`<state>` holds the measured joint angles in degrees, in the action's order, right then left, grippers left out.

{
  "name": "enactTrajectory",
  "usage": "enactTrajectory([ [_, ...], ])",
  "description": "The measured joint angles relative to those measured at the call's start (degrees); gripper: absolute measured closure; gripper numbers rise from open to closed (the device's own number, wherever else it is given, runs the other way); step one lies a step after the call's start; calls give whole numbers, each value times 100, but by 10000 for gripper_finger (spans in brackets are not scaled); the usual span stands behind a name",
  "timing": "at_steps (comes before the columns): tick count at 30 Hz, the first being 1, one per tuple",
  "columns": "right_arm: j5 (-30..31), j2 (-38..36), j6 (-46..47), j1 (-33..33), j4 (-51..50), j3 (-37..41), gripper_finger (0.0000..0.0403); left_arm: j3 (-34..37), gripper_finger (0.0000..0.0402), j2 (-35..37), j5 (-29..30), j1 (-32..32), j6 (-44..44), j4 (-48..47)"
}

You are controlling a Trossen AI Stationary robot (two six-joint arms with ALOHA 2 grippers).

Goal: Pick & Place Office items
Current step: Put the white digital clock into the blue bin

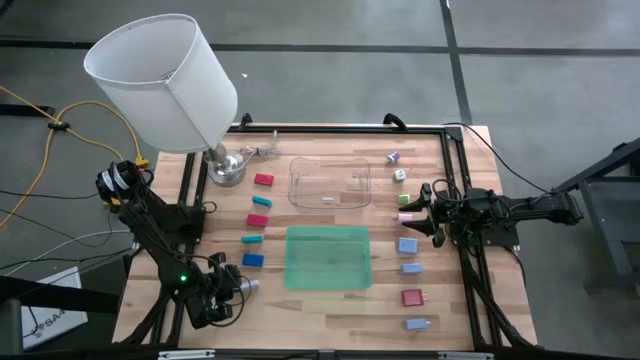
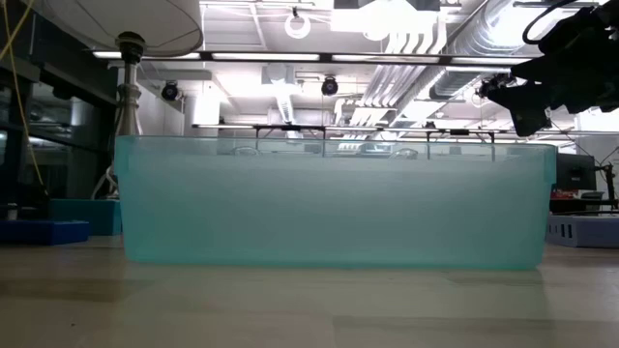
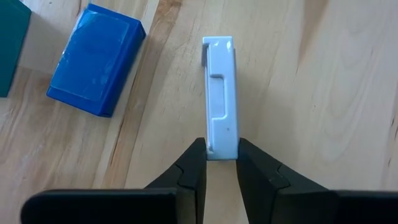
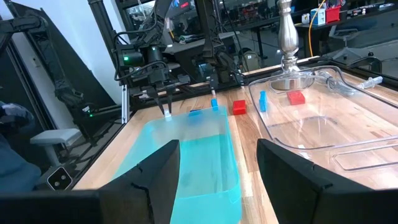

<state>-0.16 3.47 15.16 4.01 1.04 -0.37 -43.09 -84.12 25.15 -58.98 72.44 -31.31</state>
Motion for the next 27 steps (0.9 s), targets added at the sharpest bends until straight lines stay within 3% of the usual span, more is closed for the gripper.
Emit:
enactTrajectory([
  [15,-1,2,0,0,0,-1,201,-89,339,314,157,151,-308,25],
  [27,1,2,0,-2,0,0,201,-1354,339,455,97,1298,-1890,-1019],
])
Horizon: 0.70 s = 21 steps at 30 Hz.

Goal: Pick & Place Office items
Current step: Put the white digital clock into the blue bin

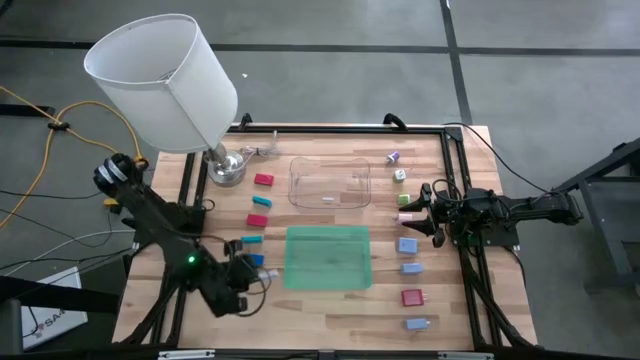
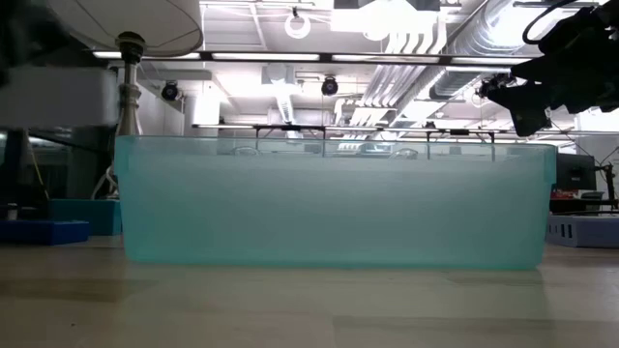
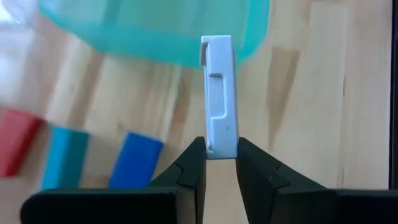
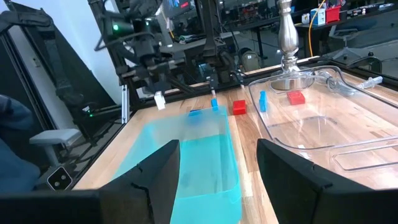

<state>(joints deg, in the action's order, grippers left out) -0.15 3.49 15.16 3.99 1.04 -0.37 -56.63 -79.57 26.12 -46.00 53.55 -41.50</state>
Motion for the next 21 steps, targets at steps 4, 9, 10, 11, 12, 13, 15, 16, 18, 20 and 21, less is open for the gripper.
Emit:
enactTrajectory([
  [4,-1,0,0,2,0,0,201,-320,339,0,-294,643,-535,-67],
  [9,1,-2,0,0,0,-1,201,-517,339,-42,-810,1495,-1330,91],
  [10,0,-2,0,1,0,1,201,-546,339,-91,-927,1657,-1538,173],
  [11,-1,-1,0,2,0,0,201,-580,339,-158,-1031,1781,-1729,258],
  [12,0,-2,0,1,0,-1,201,-617,339,-247,-1150,1891,-1892,348],
  [13,0,0,0,0,-2,0,201,-674,339,-357,-1283,1991,-2031,436],
  [15,1,-2,0,0,0,-1,201,-789,339,-583,-1537,2147,-2276,558],
  [16,0,-2,0,1,-1,1,201,-866,339,-724,-1629,2208,-2373,592],
  [18,-1,0,0,0,0,1,201,-1062,339,-1000,-1719,2272,-2562,597],
  [20,-1,-2,0,0,-1,1,201,-1262,339,-1265,-1834,2272,-2694,582],
  [21,1,-2,0,0,-1,0,201,-1369,339,-1394,-1866,2266,-2744,591],
])
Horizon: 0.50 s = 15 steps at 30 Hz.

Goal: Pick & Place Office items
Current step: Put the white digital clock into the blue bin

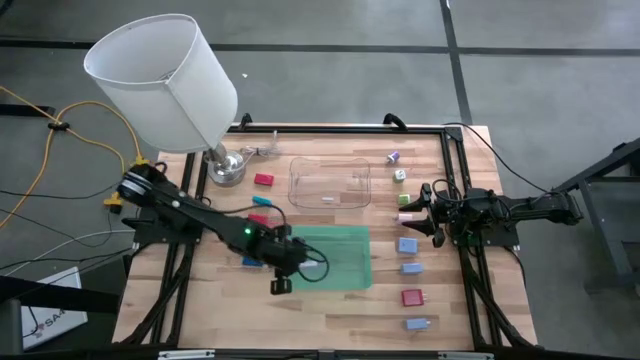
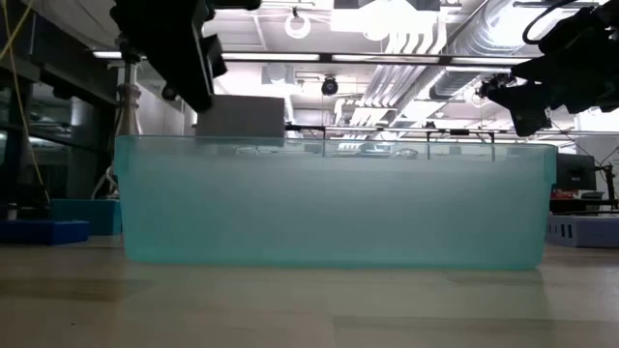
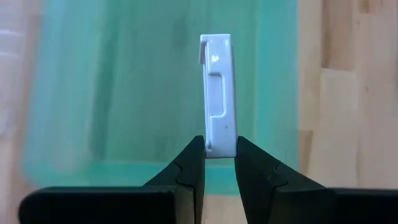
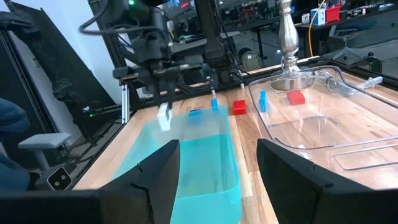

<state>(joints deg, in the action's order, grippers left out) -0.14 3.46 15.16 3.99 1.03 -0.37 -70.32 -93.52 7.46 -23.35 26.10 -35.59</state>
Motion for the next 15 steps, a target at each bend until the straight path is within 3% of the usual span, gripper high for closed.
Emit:
enactTrajectory([
  [15,-2,7,0,1,1,0,201,-252,339,-774,-67,-119,201,73],
])
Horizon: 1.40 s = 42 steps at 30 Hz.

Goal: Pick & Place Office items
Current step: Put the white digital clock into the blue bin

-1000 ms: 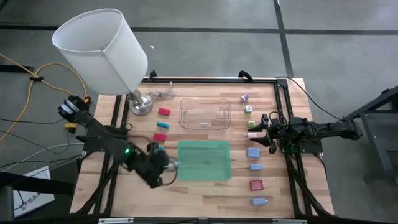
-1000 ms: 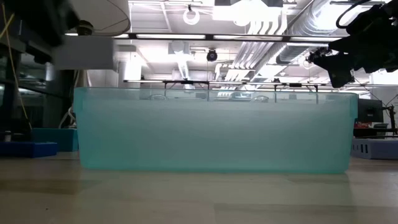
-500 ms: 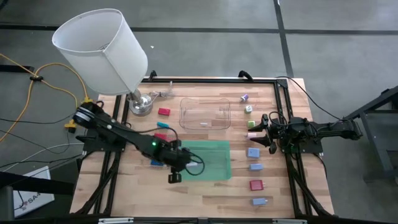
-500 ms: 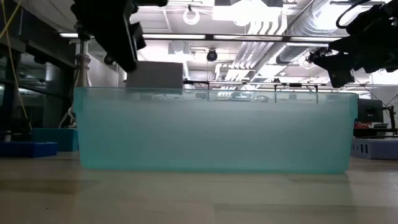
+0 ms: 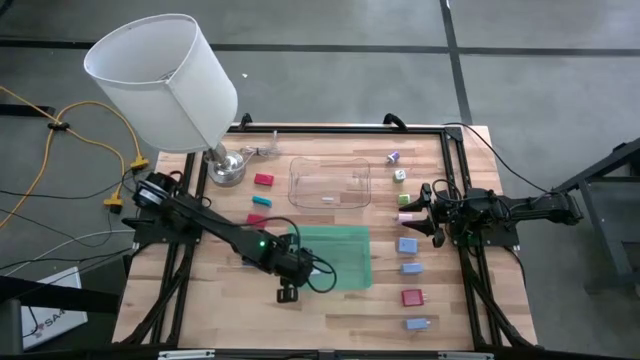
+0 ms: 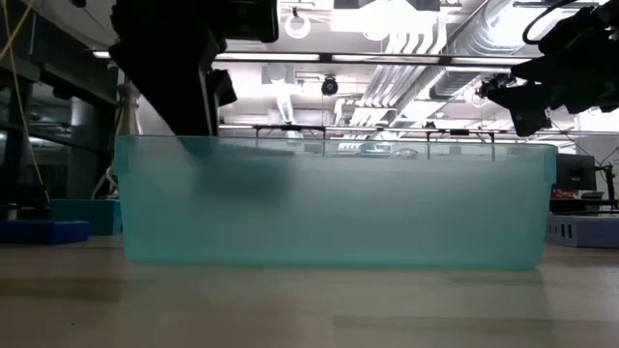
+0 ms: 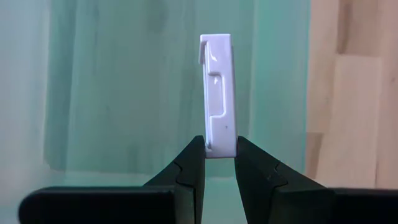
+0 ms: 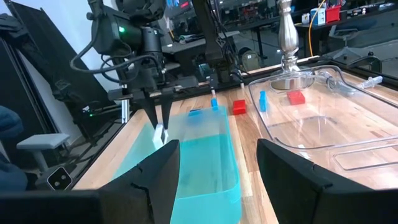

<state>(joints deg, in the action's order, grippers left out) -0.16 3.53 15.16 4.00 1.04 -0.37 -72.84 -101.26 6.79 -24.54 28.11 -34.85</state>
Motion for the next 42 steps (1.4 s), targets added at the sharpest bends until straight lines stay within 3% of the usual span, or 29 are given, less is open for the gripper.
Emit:
enactTrajectory([
  [42,2,2,0,1,0,-1,201,4,316,-283,-116,-146,36,206],
])
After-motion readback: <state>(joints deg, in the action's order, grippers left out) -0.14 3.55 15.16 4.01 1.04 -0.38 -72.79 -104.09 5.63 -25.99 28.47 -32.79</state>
